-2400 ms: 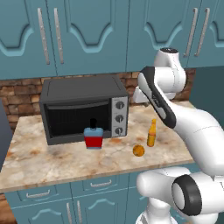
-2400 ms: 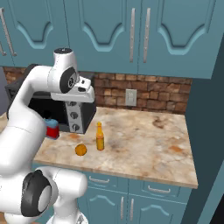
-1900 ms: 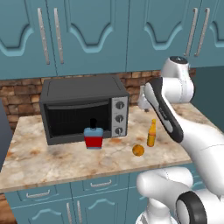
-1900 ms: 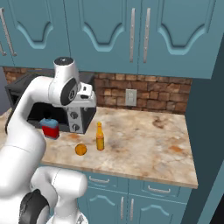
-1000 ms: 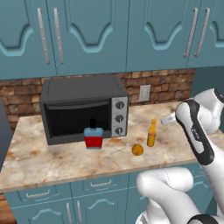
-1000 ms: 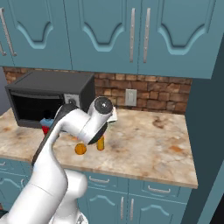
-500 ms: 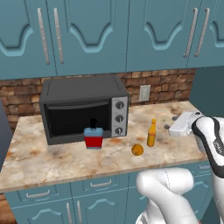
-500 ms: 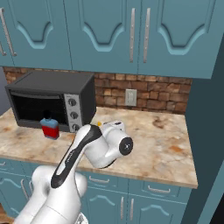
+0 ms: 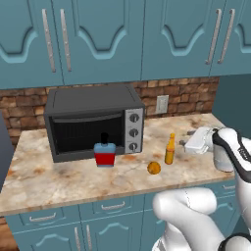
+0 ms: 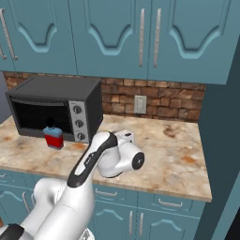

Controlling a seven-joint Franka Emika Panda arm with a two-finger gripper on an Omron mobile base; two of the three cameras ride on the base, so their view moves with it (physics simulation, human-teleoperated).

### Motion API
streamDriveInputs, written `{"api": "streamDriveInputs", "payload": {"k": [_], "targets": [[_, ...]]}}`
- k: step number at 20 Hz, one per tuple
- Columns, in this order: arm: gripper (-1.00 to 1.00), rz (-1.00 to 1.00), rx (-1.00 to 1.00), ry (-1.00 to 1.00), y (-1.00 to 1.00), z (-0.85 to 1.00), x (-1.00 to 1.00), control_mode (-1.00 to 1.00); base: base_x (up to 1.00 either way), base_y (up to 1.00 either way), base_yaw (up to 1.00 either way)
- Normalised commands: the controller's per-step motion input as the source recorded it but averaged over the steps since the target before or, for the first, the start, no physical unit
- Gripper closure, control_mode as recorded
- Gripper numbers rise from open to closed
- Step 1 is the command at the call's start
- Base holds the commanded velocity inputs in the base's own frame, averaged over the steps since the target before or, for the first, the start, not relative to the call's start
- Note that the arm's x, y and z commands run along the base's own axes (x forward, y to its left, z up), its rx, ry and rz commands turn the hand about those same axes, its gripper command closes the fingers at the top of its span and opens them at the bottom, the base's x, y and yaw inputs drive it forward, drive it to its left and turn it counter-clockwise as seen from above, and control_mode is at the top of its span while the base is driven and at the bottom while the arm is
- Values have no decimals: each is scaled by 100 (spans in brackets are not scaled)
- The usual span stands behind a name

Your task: Place the beer and liquor on the top shelf of the fridge to keep them out of children's reach, and place the orange on lower shelves for easy access.

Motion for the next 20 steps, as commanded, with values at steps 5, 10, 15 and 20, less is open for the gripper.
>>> {"api": "streamDriveInputs", "payload": {"k": [5,10,15,20], "targets": [[-100,7,0,0,-2,-21,35,-100,0,0,0],[-100,6,0,0,0,-22,36,-100,0,0,0],[-100,6,0,0,-1,-26,31,-100,0,0,0],[-100,6,0,0,-7,-26,24,-100,0,0,0]]}}
